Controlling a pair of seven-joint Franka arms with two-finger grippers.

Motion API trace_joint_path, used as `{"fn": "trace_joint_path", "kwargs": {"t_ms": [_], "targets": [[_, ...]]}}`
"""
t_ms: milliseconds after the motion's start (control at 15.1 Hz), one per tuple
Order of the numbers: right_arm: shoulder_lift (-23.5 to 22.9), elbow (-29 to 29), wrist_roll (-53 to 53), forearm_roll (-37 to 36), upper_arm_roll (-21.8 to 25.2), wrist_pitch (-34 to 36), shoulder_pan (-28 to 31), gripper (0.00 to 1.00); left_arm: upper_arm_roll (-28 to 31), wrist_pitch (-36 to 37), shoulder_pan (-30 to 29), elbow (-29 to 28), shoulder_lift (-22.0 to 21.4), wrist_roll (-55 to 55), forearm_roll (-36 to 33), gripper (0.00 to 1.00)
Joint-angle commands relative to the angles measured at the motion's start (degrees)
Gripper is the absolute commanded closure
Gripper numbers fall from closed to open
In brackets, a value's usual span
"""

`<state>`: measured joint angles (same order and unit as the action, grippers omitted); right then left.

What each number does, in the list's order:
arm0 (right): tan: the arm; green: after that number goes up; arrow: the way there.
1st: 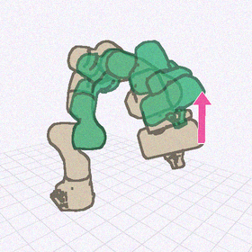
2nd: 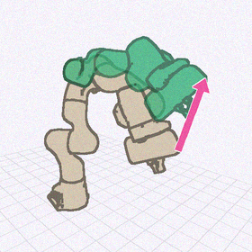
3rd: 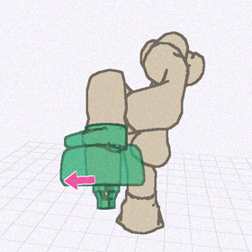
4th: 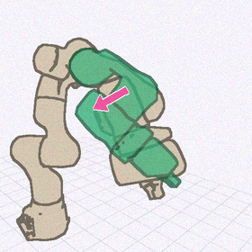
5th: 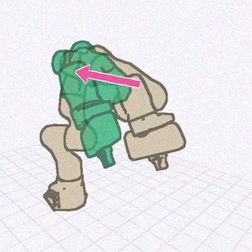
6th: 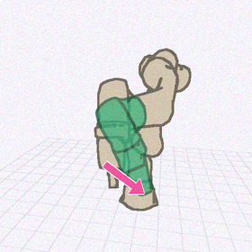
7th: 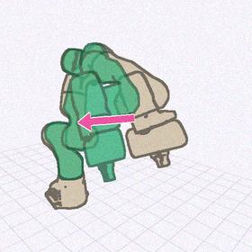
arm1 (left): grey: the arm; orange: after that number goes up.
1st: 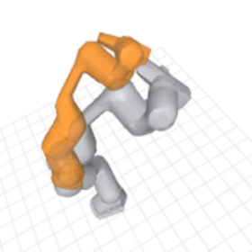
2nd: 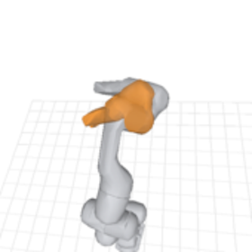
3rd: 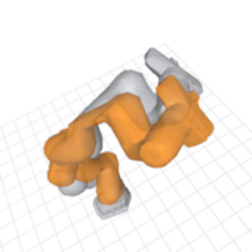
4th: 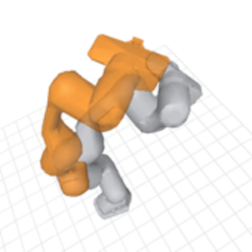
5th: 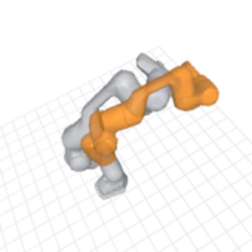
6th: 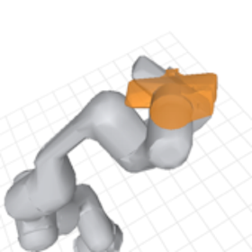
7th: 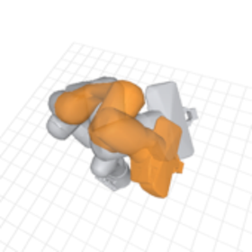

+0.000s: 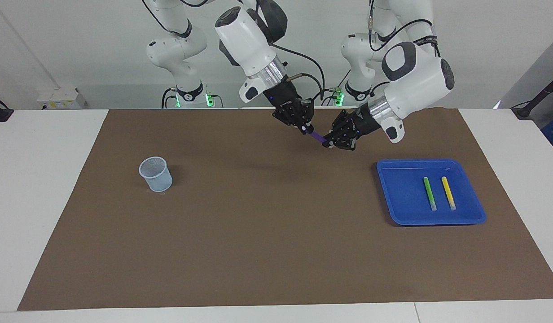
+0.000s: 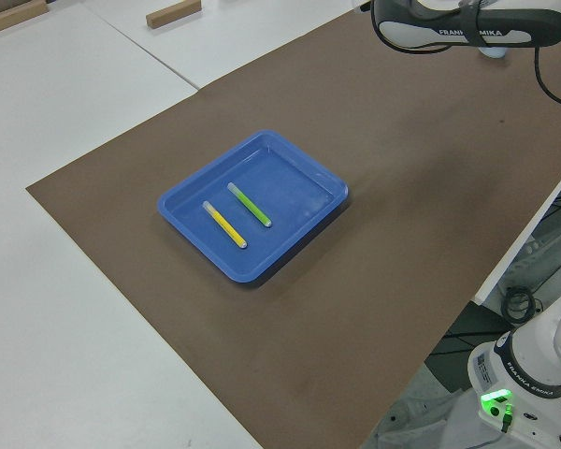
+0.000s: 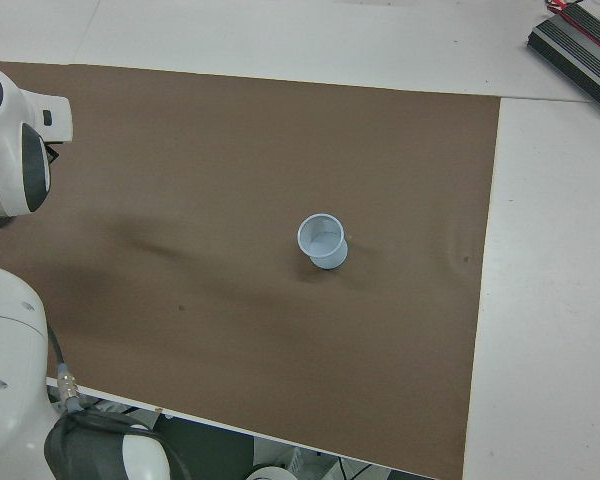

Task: Transfer and insert pens with both arms
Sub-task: 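Grasp the purple pen with the right gripper while the left gripper opens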

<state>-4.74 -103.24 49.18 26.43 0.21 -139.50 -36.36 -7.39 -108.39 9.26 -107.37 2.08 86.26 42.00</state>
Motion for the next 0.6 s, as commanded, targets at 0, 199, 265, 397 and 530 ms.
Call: {"fn": "trace_joint_path", "kwargs": {"t_ms": [0, 199, 265, 397, 530], "targets": [[-0.3, -0.5, 0.0, 1.1, 0.1, -0.3, 0.1, 1.00, 0.7, -0.1, 0.4, -1.7, -2.1, 0.6, 1.1, 1.00], [-0.3, -0.5, -0.7, 1.1, 0.2, -0.3, 0.2, 1.00, 0.8, 0.0, 0.9, -1.7, -2.6, 1.2, 1.0, 0.01], [-0.3, -0.6, -2.1, 1.1, 0.2, 0.1, 0.4, 1.00, 0.8, -0.2, 0.9, -2.2, -3.1, 2.0, 1.0, 0.00], [0.1, -1.3, -7.1, 0.6, 0.2, 1.6, 0.9, 1.00, 0.8, -0.6, 0.7, -3.1, -4.3, 2.2, 1.1, 0.00], [0.4, -1.8, -12.6, -0.1, 0.3, 4.8, 2.9, 1.00, 0.9, -0.4, 0.5, -3.2, -4.7, 2.2, 1.0, 0.00]]}}
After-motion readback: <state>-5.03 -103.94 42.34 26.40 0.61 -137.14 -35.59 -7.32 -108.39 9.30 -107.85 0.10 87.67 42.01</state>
